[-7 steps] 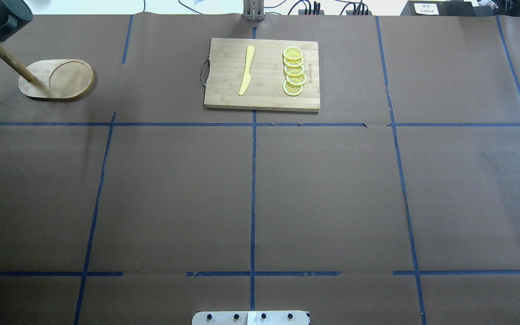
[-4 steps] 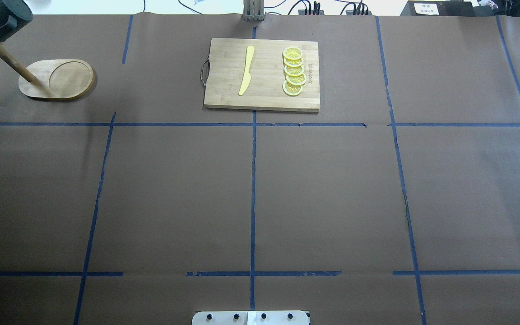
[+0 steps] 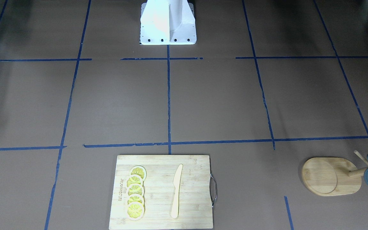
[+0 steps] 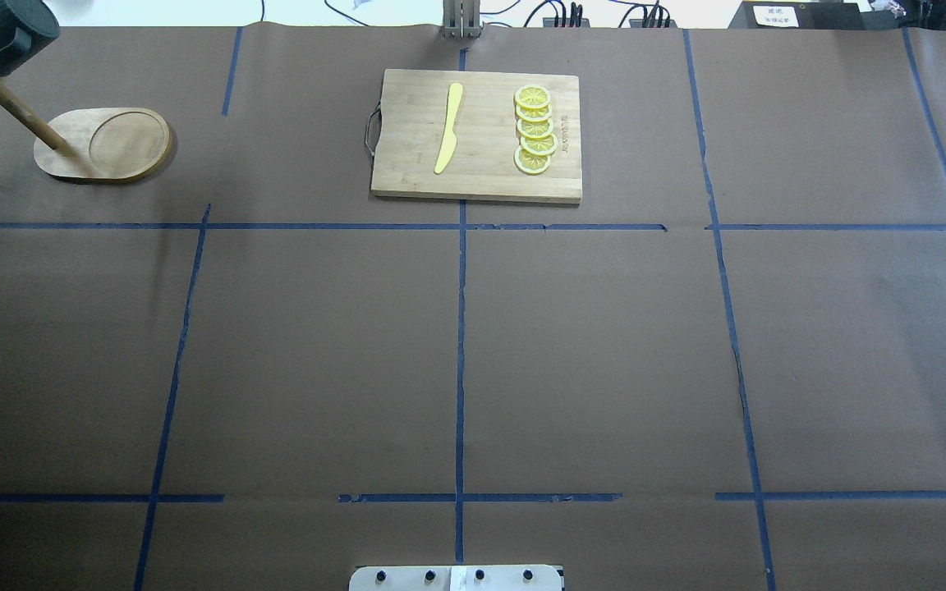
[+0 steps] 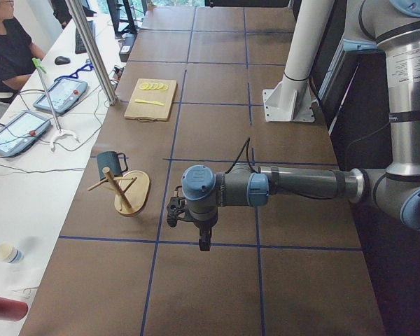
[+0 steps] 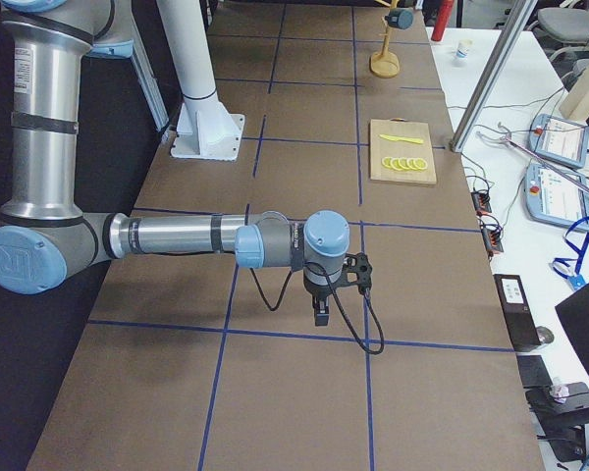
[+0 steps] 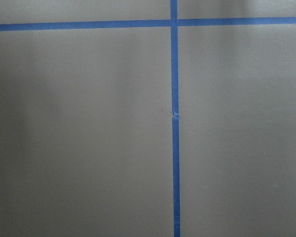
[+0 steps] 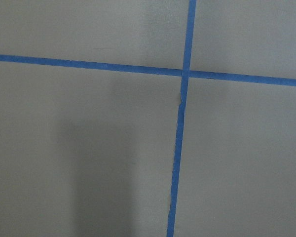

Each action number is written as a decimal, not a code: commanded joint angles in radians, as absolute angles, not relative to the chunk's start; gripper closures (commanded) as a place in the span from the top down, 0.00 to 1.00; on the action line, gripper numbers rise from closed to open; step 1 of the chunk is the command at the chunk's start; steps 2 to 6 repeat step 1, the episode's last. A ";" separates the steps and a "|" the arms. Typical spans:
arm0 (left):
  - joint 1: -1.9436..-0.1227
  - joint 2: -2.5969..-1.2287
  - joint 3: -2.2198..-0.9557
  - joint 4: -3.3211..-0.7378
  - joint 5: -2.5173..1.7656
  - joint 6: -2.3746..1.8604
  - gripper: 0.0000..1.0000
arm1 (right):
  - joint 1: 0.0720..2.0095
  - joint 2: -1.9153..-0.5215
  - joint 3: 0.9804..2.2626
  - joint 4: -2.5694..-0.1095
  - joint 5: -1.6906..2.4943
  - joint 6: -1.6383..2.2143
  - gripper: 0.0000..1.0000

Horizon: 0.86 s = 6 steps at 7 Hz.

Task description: Hang cup on storage rack

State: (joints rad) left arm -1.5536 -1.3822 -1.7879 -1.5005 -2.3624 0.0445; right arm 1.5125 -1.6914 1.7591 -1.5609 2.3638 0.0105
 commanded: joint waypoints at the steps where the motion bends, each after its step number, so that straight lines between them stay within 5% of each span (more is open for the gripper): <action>1: -1.552 -1.382 -1.787 -1.500 -2.362 0.044 1.00 | 1.513 -1.689 1.764 -1.557 2.364 0.011 1.00; 6: -1.552 -1.382 -1.787 -1.500 -2.362 0.044 1.00 | 1.513 -1.689 1.764 -1.557 2.364 0.011 1.00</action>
